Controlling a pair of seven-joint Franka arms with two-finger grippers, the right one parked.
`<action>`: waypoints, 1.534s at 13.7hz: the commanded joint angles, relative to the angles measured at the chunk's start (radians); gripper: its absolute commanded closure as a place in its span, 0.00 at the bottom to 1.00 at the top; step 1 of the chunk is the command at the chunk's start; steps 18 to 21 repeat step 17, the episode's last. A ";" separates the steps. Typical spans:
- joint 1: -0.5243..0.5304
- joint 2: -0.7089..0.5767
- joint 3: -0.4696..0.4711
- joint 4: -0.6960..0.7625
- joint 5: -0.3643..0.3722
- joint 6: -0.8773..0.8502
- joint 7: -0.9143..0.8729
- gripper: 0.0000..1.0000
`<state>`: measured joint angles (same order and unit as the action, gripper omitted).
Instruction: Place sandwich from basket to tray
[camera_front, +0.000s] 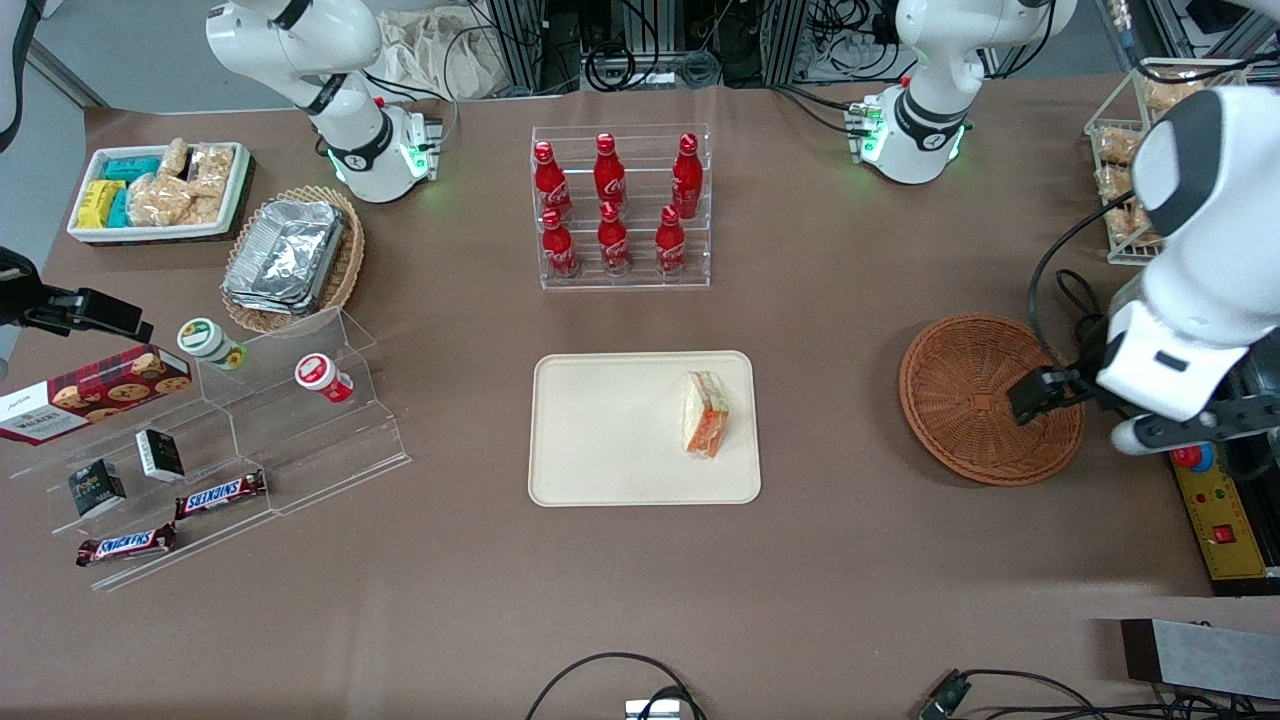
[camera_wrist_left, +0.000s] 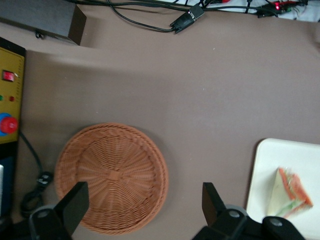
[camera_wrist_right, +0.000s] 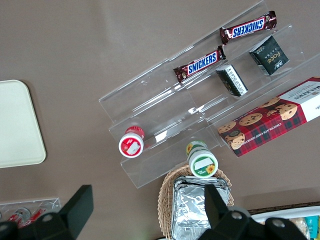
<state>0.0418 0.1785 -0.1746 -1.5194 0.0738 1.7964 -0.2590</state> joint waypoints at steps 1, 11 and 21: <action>-0.022 -0.071 0.032 -0.031 -0.017 -0.043 0.078 0.00; -0.025 -0.214 0.050 -0.031 -0.022 -0.210 0.113 0.00; -0.022 -0.241 0.052 -0.031 -0.049 -0.255 0.142 0.00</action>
